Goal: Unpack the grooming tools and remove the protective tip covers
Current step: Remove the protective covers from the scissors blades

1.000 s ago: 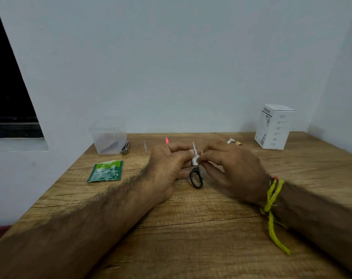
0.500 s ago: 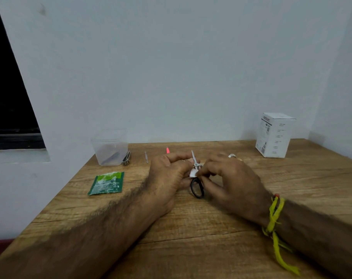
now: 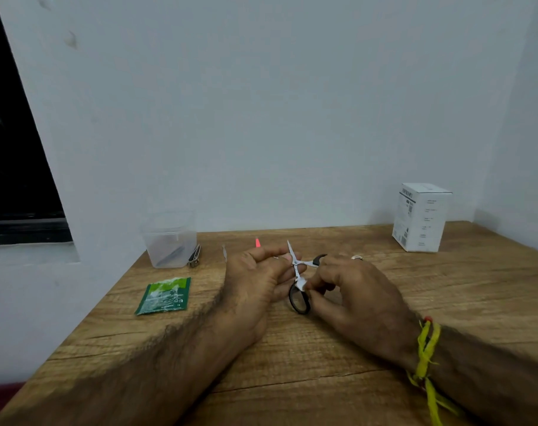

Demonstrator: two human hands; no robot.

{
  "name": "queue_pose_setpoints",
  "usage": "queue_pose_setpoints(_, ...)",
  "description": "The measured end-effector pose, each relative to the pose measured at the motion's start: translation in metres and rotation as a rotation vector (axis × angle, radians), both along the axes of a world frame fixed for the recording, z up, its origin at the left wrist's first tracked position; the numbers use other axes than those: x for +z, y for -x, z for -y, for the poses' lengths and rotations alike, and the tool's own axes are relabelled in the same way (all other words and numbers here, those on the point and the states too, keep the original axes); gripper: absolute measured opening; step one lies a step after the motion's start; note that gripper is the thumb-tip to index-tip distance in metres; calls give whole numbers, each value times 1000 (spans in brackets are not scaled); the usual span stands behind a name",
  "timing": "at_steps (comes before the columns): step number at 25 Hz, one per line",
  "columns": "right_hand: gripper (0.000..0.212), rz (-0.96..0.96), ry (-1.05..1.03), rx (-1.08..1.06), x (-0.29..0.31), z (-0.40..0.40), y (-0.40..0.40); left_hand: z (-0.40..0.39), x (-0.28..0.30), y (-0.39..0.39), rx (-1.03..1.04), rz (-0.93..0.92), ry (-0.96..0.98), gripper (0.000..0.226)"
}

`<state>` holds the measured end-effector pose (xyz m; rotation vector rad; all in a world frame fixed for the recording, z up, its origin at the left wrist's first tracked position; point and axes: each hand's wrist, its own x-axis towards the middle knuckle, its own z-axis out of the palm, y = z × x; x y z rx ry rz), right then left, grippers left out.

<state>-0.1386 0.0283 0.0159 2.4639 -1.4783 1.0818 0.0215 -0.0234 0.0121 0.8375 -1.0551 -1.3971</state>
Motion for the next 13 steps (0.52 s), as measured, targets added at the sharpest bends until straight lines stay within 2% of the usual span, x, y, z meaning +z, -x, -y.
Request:
queue_pose_setpoints(8,7,-54,-48,-12,1,-3,1,1,-1,-1,9,-16,-5,16)
queue_pose_setpoints(13,5,-40,122,-31,6,-3,-1,-1,0,1,-20,23,20,19)
